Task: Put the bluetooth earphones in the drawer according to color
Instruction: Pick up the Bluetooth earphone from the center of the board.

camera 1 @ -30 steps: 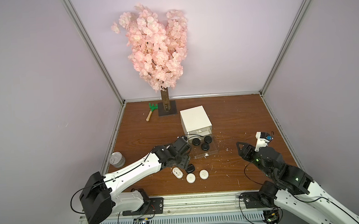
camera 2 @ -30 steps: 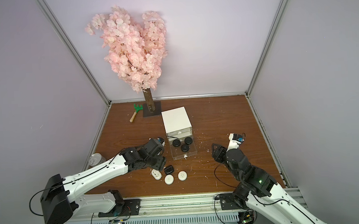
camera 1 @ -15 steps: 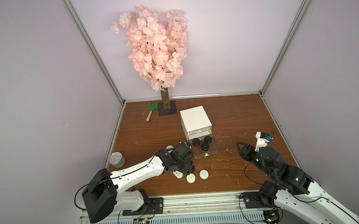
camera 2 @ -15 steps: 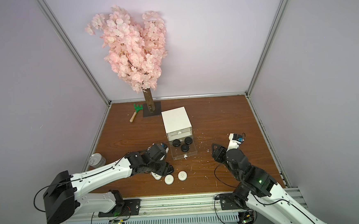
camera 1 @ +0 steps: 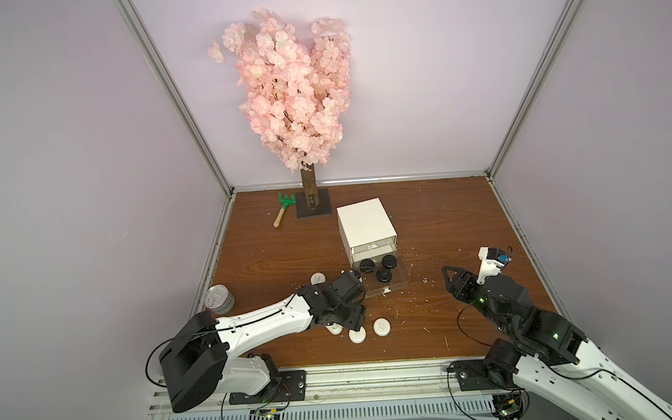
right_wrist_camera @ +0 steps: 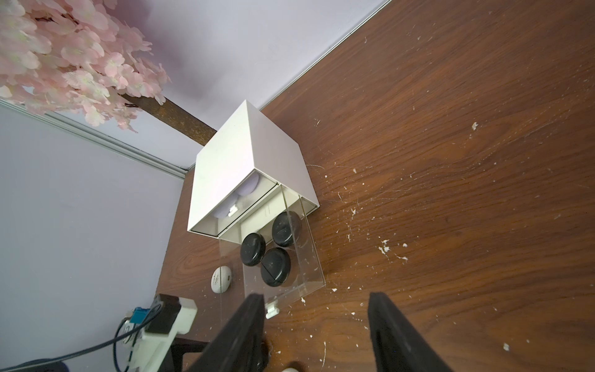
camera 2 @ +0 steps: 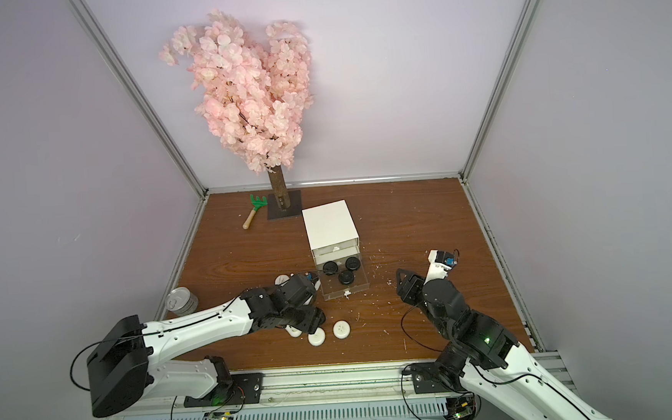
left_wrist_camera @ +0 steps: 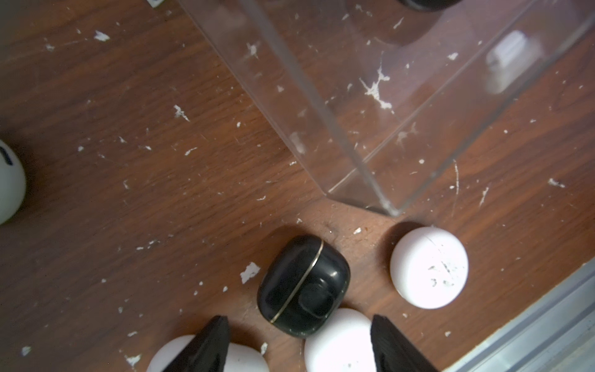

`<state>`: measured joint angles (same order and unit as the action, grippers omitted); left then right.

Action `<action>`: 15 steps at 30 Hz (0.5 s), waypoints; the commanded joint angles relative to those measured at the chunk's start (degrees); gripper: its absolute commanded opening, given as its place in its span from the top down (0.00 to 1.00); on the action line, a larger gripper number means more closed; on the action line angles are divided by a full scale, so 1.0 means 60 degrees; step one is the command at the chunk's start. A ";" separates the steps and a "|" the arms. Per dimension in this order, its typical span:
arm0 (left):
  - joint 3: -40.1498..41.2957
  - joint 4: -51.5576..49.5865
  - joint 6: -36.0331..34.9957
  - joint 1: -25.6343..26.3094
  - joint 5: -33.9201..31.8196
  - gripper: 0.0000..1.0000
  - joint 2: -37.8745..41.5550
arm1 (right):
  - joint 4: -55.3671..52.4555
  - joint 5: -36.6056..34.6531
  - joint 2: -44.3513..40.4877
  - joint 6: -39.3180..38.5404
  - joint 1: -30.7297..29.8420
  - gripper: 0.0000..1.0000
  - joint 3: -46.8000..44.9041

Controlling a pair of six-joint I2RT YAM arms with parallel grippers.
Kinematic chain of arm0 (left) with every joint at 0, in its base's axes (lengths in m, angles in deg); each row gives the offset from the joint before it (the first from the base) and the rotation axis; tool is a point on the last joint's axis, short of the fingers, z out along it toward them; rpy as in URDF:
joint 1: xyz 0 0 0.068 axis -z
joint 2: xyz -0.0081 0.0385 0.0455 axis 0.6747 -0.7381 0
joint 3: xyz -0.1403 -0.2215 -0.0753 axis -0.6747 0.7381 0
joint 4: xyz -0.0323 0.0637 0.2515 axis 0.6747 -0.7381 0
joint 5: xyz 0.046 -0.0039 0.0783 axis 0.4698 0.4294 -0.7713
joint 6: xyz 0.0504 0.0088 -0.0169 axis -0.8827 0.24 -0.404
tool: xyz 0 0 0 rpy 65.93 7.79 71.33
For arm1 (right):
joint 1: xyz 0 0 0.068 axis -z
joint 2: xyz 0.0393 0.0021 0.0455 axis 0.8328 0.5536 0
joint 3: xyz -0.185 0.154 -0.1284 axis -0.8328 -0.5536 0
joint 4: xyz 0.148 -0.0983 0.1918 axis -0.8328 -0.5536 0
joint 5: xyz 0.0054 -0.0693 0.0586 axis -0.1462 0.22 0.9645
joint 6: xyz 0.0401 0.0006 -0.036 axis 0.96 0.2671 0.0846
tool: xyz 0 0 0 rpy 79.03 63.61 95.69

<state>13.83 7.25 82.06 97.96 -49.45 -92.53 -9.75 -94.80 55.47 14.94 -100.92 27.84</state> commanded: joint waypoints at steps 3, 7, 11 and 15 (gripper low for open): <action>0.0225 0.0417 0.0126 0.0101 -0.0118 0.26 -0.0149 | 0.0268 0.0005 0.0123 -0.0125 0.0051 0.41 0.0178; 0.0280 0.0572 0.0108 0.0120 -0.0106 0.26 -0.0317 | 0.0268 0.0017 0.0217 -0.0147 0.0054 0.41 0.0239; 0.0295 0.0699 0.0073 0.0131 -0.0008 0.26 -0.0457 | 0.0294 0.0042 0.0290 -0.0176 0.0045 0.41 0.0301; 0.0236 0.0810 0.0007 0.0139 0.0077 0.26 -0.0605 | 0.0312 0.0050 0.0321 -0.0176 0.0061 0.41 0.0315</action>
<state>15.12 11.18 82.19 98.22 -49.40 -95.24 -9.42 -94.78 56.98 14.90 -100.88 27.84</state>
